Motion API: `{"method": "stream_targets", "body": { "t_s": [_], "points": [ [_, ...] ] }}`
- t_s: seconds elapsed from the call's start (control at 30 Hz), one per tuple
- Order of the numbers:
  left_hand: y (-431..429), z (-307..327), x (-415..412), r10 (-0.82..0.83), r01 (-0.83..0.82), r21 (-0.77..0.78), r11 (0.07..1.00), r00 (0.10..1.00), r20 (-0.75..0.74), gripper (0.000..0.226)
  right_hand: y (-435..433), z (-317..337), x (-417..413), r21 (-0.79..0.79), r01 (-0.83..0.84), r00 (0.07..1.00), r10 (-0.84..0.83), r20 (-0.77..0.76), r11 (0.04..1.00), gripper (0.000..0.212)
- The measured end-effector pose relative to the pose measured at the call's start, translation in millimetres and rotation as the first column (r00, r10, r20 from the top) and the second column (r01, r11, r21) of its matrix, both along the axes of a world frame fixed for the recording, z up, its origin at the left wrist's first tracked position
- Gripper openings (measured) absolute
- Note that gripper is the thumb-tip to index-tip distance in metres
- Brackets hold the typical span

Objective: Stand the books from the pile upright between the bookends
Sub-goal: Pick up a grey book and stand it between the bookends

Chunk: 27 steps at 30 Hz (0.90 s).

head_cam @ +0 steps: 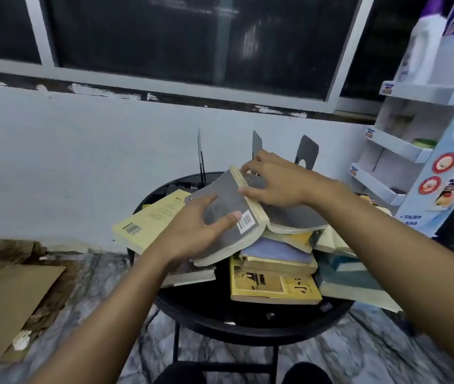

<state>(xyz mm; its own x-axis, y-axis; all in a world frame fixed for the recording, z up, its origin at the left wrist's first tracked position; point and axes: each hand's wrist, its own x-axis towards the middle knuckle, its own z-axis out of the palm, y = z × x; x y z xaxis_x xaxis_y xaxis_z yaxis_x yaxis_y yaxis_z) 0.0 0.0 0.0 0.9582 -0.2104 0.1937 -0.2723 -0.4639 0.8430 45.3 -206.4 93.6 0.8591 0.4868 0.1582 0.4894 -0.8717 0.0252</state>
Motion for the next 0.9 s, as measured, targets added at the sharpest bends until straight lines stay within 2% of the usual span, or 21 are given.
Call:
{"method": "stream_targets", "body": {
  "t_s": [0.07, 0.17, 0.3, 0.47, 0.6, 0.67, 0.77, 0.9],
  "points": [
    [-3, 3, 5, -0.002, 0.002, 0.004, 1.000, 1.000, -0.007, 0.081, 6, 1, 11, -0.030, 0.024, 0.999, -0.025, -0.028, 0.999, 0.060],
    [-7, 4, 15, 0.000, 0.001, 0.053, 0.999, 1.000, -0.029, 0.087, 13, -1, 38, -0.097, 0.044, 0.995, -0.052, -0.082, 0.994, 0.060],
    [-9, 3, 25, 0.002, 0.000, 0.038, 0.999, 0.998, -0.063, 0.094, 22, -4, 70, -0.156, 0.112, 0.978, -0.137, -0.158, 0.981, 0.062],
    [-14, -1, 33, -0.004, 0.007, 0.056, 0.998, 0.999, -0.051, 0.091, 34, -4, 91, -0.182, 0.145, 0.970, -0.176, -0.169, 0.973, 0.054],
    [-16, -1, 33, 0.009, -0.005, 0.056, 0.998, 0.998, -0.062, 0.114, 38, -7, 101, -0.141, 0.145, 0.973, -0.167, -0.161, 0.979, 0.041],
    [-18, -1, 32, -0.003, 0.007, 0.048, 0.999, 0.998, -0.066, 0.113, 39, -7, 102, -0.127, 0.140, 0.976, -0.159, -0.150, 0.982, 0.040],
    [-21, 0, 28, -0.016, 0.019, 0.031, 0.999, 0.997, -0.071, 0.096, 40, -6, 101, -0.093, 0.119, 0.983, -0.131, -0.128, 0.989, 0.041],
    [-27, 5, 23, -0.024, 0.029, 0.071, 0.997, 0.997, -0.068, 0.105, 38, 8, 88, 0.013, 0.068, 0.995, -0.067, -0.077, 0.998, 0.041]
  ]
}}
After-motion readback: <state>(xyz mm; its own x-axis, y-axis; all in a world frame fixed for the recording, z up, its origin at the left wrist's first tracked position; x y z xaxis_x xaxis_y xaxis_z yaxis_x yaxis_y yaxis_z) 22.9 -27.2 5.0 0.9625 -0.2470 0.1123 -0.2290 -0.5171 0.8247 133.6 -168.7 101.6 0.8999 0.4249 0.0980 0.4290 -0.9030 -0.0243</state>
